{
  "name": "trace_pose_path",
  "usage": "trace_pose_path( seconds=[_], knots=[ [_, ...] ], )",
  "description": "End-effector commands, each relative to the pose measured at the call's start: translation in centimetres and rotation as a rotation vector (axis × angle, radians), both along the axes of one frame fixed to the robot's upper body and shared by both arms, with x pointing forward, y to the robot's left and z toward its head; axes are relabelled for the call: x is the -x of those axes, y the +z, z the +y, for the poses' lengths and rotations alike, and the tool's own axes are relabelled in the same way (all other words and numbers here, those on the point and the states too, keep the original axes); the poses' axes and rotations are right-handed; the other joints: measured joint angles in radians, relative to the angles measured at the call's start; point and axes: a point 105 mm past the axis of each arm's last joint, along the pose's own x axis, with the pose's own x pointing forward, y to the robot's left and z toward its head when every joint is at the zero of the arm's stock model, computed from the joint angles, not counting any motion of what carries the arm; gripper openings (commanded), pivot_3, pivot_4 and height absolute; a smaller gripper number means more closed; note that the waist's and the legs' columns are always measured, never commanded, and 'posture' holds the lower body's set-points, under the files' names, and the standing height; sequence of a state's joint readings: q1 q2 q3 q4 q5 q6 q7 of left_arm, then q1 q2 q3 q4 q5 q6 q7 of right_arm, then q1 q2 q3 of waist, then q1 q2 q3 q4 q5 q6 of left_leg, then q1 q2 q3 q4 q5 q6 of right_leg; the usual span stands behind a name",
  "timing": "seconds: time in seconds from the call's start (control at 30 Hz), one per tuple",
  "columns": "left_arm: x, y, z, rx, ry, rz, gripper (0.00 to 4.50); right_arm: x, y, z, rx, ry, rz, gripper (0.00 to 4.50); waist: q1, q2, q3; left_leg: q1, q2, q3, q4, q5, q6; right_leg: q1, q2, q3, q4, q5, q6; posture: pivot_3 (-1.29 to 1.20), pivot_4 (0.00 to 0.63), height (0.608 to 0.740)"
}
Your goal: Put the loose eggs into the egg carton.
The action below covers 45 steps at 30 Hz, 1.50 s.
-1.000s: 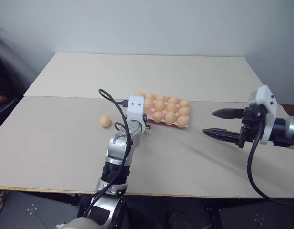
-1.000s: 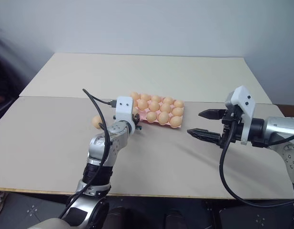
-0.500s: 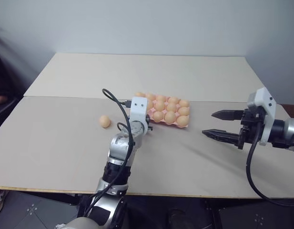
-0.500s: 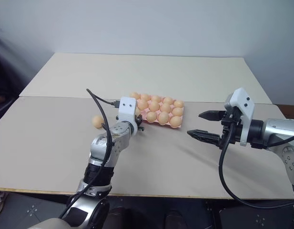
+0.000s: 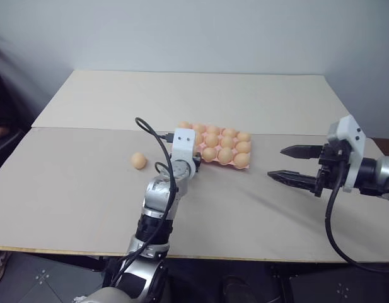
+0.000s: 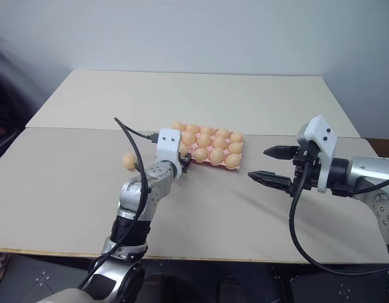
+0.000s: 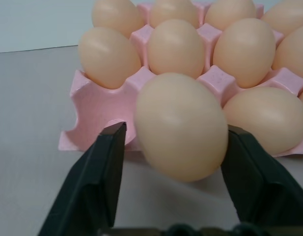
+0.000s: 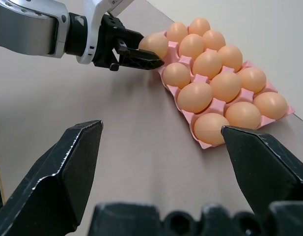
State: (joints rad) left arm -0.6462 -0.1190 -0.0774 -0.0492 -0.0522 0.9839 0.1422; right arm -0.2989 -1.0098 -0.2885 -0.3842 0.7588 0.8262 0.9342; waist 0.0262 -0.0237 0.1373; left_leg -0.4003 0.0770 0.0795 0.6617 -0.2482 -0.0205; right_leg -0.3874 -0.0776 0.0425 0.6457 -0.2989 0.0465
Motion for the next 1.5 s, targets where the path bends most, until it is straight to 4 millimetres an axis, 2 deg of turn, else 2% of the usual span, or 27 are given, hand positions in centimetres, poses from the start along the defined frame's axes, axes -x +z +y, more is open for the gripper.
trace_pose_path(
  seconds=[0.03,0.07,0.3,0.47,0.57,0.67,0.77,0.93,1.1,1.3,1.43,1.5],
  knots=[
    [-0.2,3.6,-2.3,0.017,-0.065,-0.097,4.30,0.0,1.1,0.2,0.013,0.012,-0.061,4.50,0.001,0.000,0.000,0.000,0.000,0.000,0.000,0.000,0.000,0.000,0.000,0.000,0.000,0.000,0.000,0.00,0.150,0.740],
    [-0.1,3.7,-2.3,0.016,-0.066,-0.101,4.48,0.0,1.1,0.2,0.017,0.011,-0.061,4.50,0.001,0.000,0.000,0.000,0.000,0.000,0.000,0.000,0.000,0.000,0.000,0.000,0.000,0.000,0.000,0.00,0.150,0.740],
    [0.3,4.6,-2.1,0.020,-0.075,-0.129,4.48,-0.2,1.0,0.4,0.018,0.019,-0.061,4.50,0.000,0.000,0.000,0.000,0.000,0.000,0.000,0.000,0.000,0.000,0.000,0.000,0.000,0.000,0.000,0.00,0.150,0.740],
    [1.1,6.8,-1.0,0.039,-0.078,-0.182,4.48,-0.4,1.1,0.3,0.019,0.026,-0.063,4.50,0.000,0.000,0.000,0.000,0.000,0.000,0.000,0.000,0.000,0.000,0.000,0.000,0.000,0.000,0.000,0.00,0.150,0.740],
    [1.7,8.0,1.5,0.043,-0.052,-0.195,4.48,-0.5,1.2,0.5,0.018,0.035,-0.069,4.50,-0.002,0.000,0.000,0.000,0.000,0.000,0.000,0.000,-0.001,0.000,0.000,0.000,0.000,0.000,0.000,0.00,0.150,0.740],
    [2.7,7.9,4.1,0.020,-0.046,-0.183,4.48,-0.7,1.2,0.6,0.016,0.045,-0.071,4.50,-0.008,0.000,0.000,0.000,0.000,0.000,0.000,0.000,-0.001,0.000,0.000,0.000,0.000,0.000,0.000,0.00,0.150,0.740],
    [4.1,6.5,6.3,-0.056,-0.086,-0.143,4.48,-1.0,1.1,0.9,0.013,0.061,-0.072,4.50,-0.017,0.001,0.000,0.001,0.001,0.000,-0.001,0.001,-0.002,0.000,0.000,0.000,0.001,0.000,0.000,0.00,0.150,0.740],
    [7.3,4.7,10.4,-0.035,-0.184,-0.077,4.48,-1.2,1.1,1.3,0.002,0.083,-0.077,4.50,-0.016,0.000,0.000,0.001,0.001,0.000,-0.001,0.001,-0.002,-0.001,0.000,0.000,0.001,0.000,0.000,0.00,0.150,0.740],
    [10.0,3.6,15.9,-0.065,-0.246,-0.054,4.48,-1.4,1.0,1.4,0.000,0.092,-0.082,4.50,-0.017,0.000,0.000,0.001,0.002,0.000,-0.001,0.001,-0.001,-0.001,0.000,0.000,0.000,0.000,0.000,0.00,0.150,0.740],
    [11.7,4.7,19.5,-0.117,-0.348,-0.191,4.48,-1.6,1.2,1.3,0.000,0.091,-0.100,4.50,-0.011,0.000,0.000,0.001,0.002,0.001,-0.001,0.000,0.000,0.000,0.000,-0.001,0.000,0.000,-0.001,0.00,0.150,0.740],
    [13.5,6.2,21.4,-0.093,-0.453,-0.166,4.48,-1.7,1.6,0.8,0.006,0.073,-0.113,4.50,-0.016,0.000,0.000,0.000,0.002,0.002,-0.001,-0.001,0.001,-0.002,0.001,-0.001,0.000,-0.001,-0.001,0.00,0.150,0.740],
    [13.7,6.5,22.7,-0.123,-0.442,-0.131,4.48,-1.7,1.7,0.6,0.009,0.064,-0.116,4.50,-0.017,0.000,0.000,0.000,0.003,0.002,-0.001,-0.001,0.001,-0.002,0.001,-0.001,0.000,-0.001,-0.001,0.00,0.150,0.740]
  ],
)
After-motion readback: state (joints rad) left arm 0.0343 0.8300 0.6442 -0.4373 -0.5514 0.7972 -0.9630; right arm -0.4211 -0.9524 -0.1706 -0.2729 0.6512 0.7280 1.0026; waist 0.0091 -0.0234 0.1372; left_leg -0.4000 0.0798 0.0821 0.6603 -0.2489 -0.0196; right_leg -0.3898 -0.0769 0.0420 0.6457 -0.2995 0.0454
